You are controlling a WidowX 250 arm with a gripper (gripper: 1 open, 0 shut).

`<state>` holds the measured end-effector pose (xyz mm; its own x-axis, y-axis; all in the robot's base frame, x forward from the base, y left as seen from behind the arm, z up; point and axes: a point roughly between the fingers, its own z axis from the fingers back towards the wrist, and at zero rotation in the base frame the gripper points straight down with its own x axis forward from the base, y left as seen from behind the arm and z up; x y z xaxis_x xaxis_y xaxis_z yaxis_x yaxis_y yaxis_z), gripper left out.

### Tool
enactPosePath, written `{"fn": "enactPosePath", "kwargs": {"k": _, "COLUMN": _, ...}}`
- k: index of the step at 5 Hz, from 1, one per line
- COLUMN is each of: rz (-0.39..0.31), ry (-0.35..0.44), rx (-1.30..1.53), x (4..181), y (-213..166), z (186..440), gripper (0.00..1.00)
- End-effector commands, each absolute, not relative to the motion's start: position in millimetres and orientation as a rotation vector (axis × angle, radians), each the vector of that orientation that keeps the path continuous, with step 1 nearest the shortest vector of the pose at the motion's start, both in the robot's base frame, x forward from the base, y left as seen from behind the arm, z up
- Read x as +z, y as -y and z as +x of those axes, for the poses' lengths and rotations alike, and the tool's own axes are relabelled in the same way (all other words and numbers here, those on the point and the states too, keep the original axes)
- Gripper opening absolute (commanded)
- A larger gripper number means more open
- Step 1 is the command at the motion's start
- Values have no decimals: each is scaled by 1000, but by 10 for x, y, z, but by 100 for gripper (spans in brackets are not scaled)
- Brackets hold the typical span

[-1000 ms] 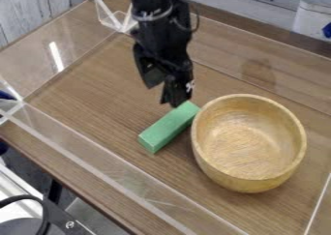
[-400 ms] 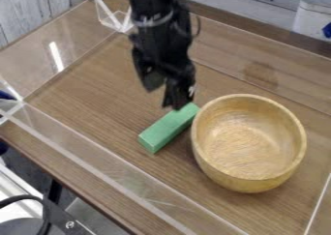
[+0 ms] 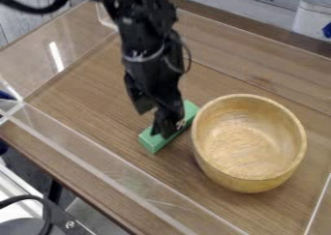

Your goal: Remove the green block from inside the brown bowl and put it on the table

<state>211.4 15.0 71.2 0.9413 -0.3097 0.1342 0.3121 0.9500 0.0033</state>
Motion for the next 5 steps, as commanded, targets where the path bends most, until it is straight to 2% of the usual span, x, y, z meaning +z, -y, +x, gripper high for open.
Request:
{"fn": "enactPosePath", "kwargs": {"k": 1, "rz": 21, "ry": 243, "rx": -344, "x": 986, "y": -222, "z": 2350, "gripper": 100}}
{"fn": "enactPosePath", "kwargs": {"k": 2, "rz": 12, "ry": 283, "rx": -366, "x": 1150, "y": -247, "z": 2361, "gripper": 100}}
{"fn": "enactPosePath", "kwargs": {"k": 4, "rz": -64, "ry": 353, "rx": -367, "x": 1629, "y": -302, "z": 2420, "gripper": 100}}
{"fn": "enactPosePath", "kwargs": {"k": 5, "rz": -44, "ry": 355, "rx": -324, "x": 1602, "y": -296, "z": 2398, "gripper": 100}}
